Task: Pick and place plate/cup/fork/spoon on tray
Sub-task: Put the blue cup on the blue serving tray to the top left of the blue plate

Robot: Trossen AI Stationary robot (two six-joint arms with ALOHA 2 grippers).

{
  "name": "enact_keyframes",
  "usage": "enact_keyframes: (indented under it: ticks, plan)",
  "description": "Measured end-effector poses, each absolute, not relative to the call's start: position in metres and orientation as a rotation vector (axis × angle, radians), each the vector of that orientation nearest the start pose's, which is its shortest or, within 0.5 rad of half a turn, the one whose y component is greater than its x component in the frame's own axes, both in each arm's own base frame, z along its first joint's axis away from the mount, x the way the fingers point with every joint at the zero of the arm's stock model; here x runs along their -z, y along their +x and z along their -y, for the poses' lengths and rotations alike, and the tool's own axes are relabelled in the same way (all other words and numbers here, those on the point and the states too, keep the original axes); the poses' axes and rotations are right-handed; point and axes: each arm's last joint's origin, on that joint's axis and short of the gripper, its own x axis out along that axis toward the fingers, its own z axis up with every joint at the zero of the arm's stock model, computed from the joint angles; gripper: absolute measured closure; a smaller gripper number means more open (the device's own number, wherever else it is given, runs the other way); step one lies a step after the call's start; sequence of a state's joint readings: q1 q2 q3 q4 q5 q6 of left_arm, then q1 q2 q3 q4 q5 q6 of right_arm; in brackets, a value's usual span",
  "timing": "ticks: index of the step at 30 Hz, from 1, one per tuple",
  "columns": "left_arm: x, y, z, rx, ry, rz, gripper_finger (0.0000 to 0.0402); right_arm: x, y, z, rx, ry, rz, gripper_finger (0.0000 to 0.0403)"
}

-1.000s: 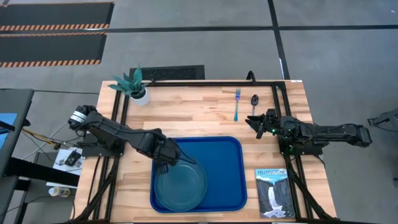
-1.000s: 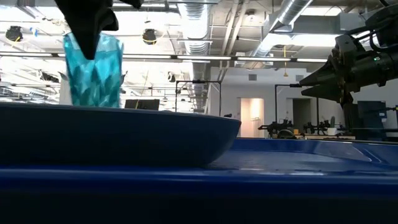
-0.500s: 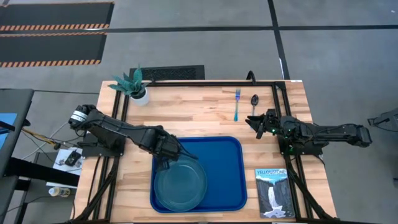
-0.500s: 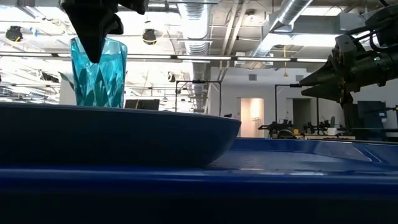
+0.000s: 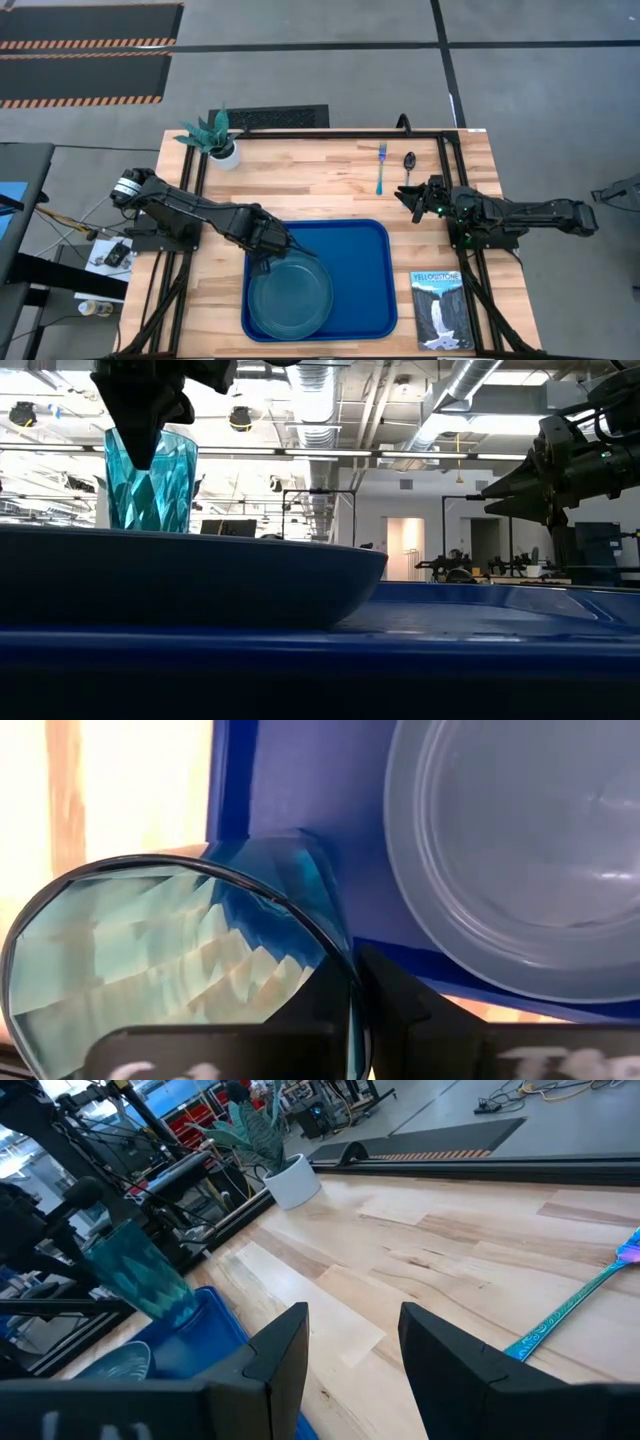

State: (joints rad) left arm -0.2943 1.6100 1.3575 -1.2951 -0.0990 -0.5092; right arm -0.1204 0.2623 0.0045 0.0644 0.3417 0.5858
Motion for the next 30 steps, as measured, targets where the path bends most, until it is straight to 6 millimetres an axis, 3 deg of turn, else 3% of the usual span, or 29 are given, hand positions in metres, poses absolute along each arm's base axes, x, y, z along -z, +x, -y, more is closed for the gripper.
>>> enact_keyframes:
  ticks: [9, 22, 30]
  plan:
    - [-0.268, 0.274, 0.081, -0.185, -0.109, -1.511, 0.0369, -0.149, 0.109, 0.023, 0.503, 0.551, -0.054, 0.0221]
    - [-0.269, 0.276, 0.076, -0.291, -0.027, -1.455, 0.027, -0.149, 0.109, 0.023, 0.503, 0.55, -0.054, 0.0221]
    - [-0.28, 0.282, 0.067, -0.33, -0.042, -1.408, 0.0224, -0.149, 0.109, 0.023, 0.503, 0.554, -0.053, 0.0221]
